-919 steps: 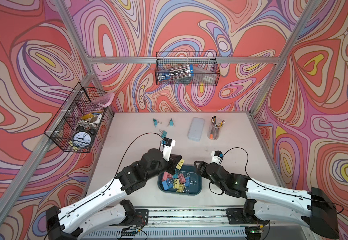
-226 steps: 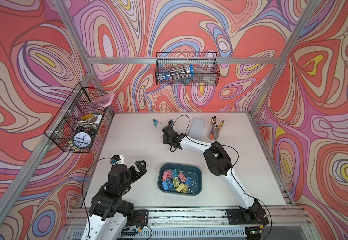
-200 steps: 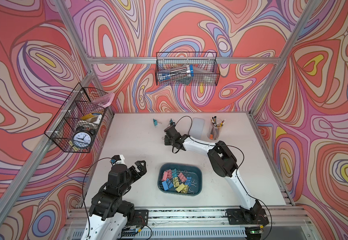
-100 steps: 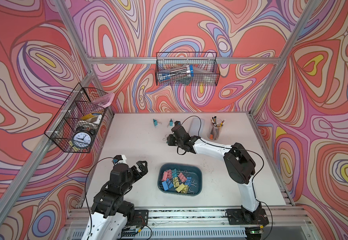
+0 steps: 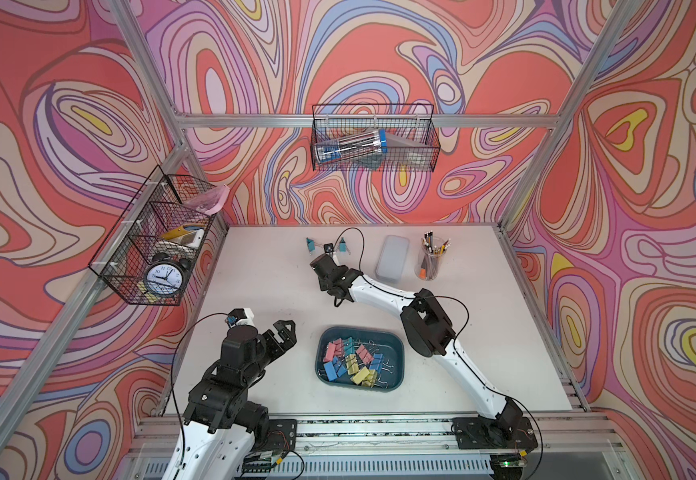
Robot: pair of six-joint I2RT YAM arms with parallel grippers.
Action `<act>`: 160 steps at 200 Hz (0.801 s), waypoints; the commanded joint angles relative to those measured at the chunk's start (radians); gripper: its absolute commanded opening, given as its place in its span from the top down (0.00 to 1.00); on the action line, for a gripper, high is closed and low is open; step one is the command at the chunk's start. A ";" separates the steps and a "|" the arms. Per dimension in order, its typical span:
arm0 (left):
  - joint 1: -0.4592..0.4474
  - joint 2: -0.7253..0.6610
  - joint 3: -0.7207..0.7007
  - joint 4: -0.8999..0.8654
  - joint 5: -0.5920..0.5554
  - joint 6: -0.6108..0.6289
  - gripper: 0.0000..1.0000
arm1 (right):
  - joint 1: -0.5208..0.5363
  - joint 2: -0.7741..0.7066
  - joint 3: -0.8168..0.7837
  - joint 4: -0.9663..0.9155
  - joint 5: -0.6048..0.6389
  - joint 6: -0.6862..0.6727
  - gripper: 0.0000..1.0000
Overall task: Put the binder clips in the storage box
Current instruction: Pick up the binder clip at the center of the board.
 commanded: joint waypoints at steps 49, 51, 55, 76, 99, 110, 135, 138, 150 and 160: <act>0.005 -0.009 0.002 0.005 -0.002 0.028 0.01 | 0.021 -0.065 -0.091 0.072 0.162 -0.156 0.89; 0.005 -0.009 0.002 0.005 -0.002 0.028 0.01 | 0.022 -0.069 -0.094 0.073 0.159 -0.154 0.90; 0.005 -0.006 0.004 0.005 -0.002 0.028 0.01 | 0.021 -0.078 -0.102 0.073 0.156 -0.150 0.92; 0.006 -0.004 0.005 0.007 0.002 0.028 0.01 | 0.025 -0.136 -0.146 0.081 0.129 -0.121 0.99; 0.005 -0.003 0.007 0.011 0.005 0.032 0.01 | 0.030 -0.235 -0.204 0.104 0.062 -0.071 1.00; 0.005 0.000 0.008 0.018 0.010 0.038 0.01 | 0.031 -0.289 -0.252 0.121 0.024 -0.035 1.00; 0.005 0.017 0.007 0.060 0.030 0.078 0.01 | 0.044 -0.454 -0.407 0.180 -0.032 0.046 1.00; 0.005 0.020 0.007 0.067 0.036 0.085 0.01 | 0.047 -0.481 -0.428 0.189 -0.034 0.055 1.00; 0.005 0.037 0.007 0.101 0.062 0.114 0.01 | 0.058 -0.571 -0.518 0.221 -0.035 0.087 1.00; 0.005 0.057 0.009 0.130 0.089 0.134 0.01 | 0.072 -0.647 -0.597 0.244 -0.030 0.116 1.00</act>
